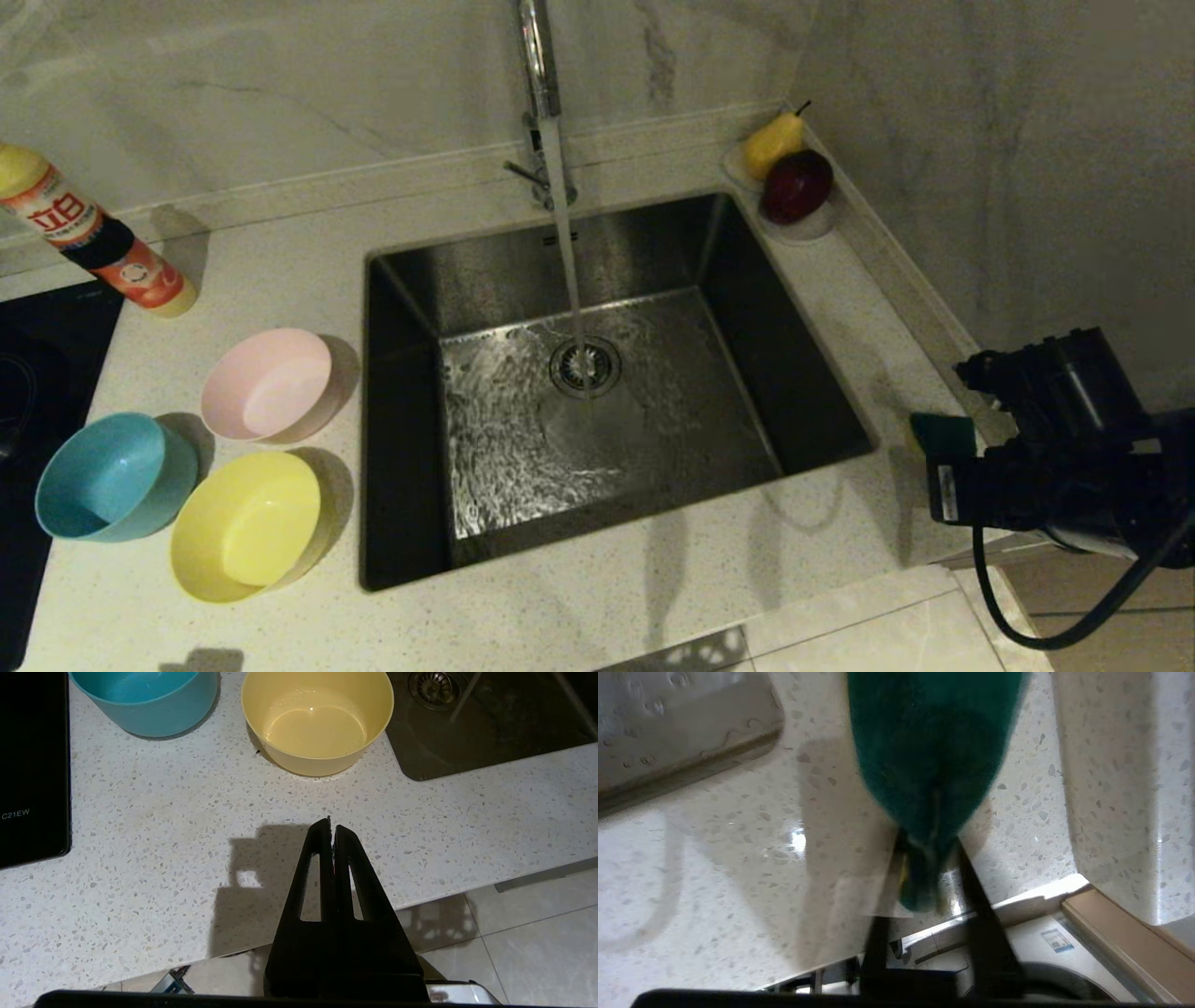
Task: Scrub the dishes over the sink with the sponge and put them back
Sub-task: Pick up a bowl and the sponge
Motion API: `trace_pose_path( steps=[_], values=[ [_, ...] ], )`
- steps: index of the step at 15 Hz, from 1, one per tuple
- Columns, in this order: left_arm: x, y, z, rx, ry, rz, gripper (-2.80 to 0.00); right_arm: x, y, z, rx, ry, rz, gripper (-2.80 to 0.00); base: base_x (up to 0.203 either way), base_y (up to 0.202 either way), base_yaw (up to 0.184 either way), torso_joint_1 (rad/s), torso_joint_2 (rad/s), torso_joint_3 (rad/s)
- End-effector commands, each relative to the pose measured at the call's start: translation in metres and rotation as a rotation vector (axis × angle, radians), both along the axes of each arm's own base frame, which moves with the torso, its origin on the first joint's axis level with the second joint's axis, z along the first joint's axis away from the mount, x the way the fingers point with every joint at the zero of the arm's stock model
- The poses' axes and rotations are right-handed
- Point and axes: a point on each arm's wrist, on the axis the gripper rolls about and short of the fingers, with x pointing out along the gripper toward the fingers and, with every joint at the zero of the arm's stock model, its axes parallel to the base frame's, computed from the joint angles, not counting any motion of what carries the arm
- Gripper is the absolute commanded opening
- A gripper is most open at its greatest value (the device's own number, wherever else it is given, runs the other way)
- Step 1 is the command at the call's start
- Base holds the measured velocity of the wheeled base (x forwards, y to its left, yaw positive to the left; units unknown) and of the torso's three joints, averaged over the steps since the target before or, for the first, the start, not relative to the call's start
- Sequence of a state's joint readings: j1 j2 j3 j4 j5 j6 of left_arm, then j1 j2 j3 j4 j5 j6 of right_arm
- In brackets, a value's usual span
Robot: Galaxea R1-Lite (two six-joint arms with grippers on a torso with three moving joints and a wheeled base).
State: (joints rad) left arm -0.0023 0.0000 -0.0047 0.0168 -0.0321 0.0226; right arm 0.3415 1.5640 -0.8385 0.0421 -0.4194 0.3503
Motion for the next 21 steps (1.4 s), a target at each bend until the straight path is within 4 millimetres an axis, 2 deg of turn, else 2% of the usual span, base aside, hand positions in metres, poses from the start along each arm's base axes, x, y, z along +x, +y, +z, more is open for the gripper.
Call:
trace_pose_path(
  steps=[1,4,9,13,21],
  values=[
    [0.0,0.0,0.0,0.0,0.002,0.0,-2.8,0.005,0.0,-0.004,0.0,0.0,-0.008,-2.8,0.0,0.0,0.0,0.0,0.0,0.0],
    [0.0,0.0,0.0,0.0,0.002,0.001,-2.8,0.004,-0.001,0.002,0.006,-0.034,-0.004,-2.8,0.0,0.0,0.0,0.0,0.0,0.0],
    [0.0,0.0,0.0,0.0,0.002,0.001,-2.8,-0.01,-0.003,0.02,0.033,-0.094,0.018,-2.8,0.0,0.0,0.0,0.0,0.0,0.0],
    [0.0,0.0,0.0,0.0,0.002,0.001,-2.8,-0.034,-0.004,0.046,0.138,-0.136,0.154,-2.8,0.0,0.0,0.0,0.0,0.0,0.0],
    [0.0,0.0,0.0,0.0,0.002,0.0,-2.8,-0.086,-0.013,0.075,0.335,-0.118,0.432,-2.8,0.0,0.0,0.0,0.0,0.0,0.0]
  ],
)
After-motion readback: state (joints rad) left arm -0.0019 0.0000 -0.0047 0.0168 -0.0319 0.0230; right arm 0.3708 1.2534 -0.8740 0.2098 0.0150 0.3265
